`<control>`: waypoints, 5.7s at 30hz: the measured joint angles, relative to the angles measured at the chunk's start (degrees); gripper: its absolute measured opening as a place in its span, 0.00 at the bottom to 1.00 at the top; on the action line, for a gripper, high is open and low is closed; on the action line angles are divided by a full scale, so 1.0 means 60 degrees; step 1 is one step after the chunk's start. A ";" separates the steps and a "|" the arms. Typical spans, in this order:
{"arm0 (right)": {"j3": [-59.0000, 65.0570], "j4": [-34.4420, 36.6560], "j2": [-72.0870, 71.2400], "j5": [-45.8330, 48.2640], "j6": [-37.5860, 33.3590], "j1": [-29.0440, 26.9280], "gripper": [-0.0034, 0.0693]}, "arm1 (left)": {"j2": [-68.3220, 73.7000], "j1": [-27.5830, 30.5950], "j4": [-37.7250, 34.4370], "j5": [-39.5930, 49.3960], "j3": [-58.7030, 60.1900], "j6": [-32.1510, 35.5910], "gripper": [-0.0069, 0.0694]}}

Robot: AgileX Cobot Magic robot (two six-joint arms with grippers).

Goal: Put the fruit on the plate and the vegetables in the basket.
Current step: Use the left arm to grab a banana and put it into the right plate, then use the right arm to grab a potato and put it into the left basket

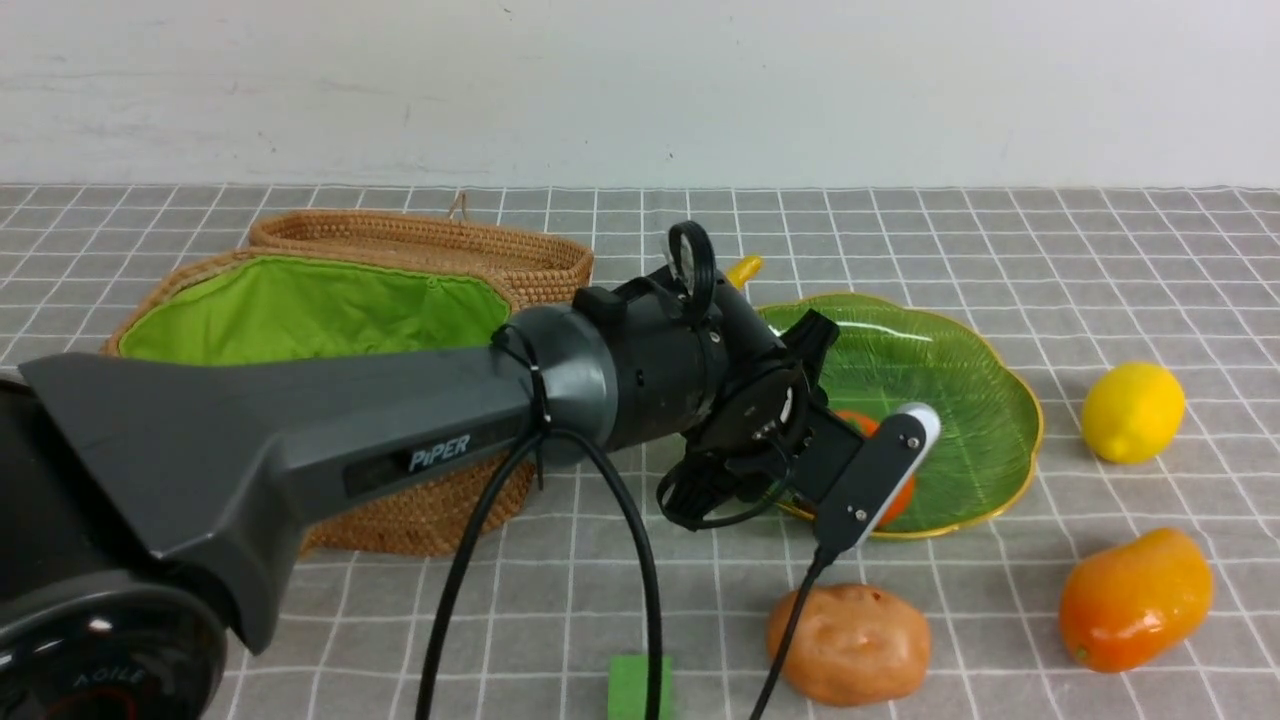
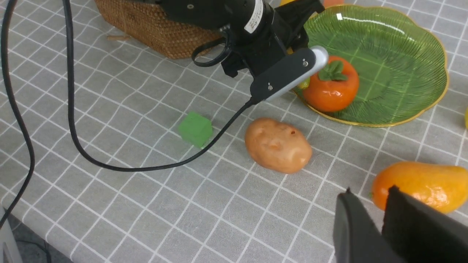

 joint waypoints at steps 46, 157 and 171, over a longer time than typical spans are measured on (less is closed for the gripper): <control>0.0000 0.0604 0.3401 0.0623 -0.1411 0.0000 0.25 | -0.6708 0.0036 -0.3158 0.5043 0.1107 -1.2139 0.07; -1.2744 0.3611 1.6285 -0.3397 -0.6361 0.1447 0.92 | -1.4967 0.0036 -0.0291 0.4523 0.7424 -1.7222 0.07; -1.2744 0.3903 1.6528 -0.3021 -0.7666 0.1447 0.99 | -1.4967 0.0036 -0.0319 0.4534 0.7424 -1.6979 0.07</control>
